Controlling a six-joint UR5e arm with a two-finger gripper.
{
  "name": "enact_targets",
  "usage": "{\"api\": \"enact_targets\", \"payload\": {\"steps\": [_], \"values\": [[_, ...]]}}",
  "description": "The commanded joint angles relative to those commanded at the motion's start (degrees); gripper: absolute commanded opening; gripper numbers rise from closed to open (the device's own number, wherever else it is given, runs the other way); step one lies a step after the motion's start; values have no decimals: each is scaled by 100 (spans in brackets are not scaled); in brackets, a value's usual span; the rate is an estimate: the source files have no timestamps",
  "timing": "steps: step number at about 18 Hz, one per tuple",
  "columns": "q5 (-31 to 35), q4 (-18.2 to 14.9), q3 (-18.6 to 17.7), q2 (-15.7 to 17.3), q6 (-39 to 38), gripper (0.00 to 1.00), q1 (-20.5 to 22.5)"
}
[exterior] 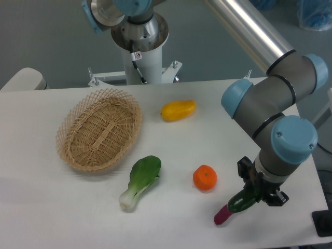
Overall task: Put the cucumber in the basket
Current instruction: 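Lift the green cucumber held in the gripper off the table, then carry the held cucumber over the wicker basket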
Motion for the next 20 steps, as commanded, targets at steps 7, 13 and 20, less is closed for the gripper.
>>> {"api": "enact_targets", "payload": {"steps": [7,13,20], "values": [[9,0,-9,9,-17,15,-9],[26,87,-175,61,-70,14,-53],[-308,870,-1844,1000,-35,14,-62]]}}
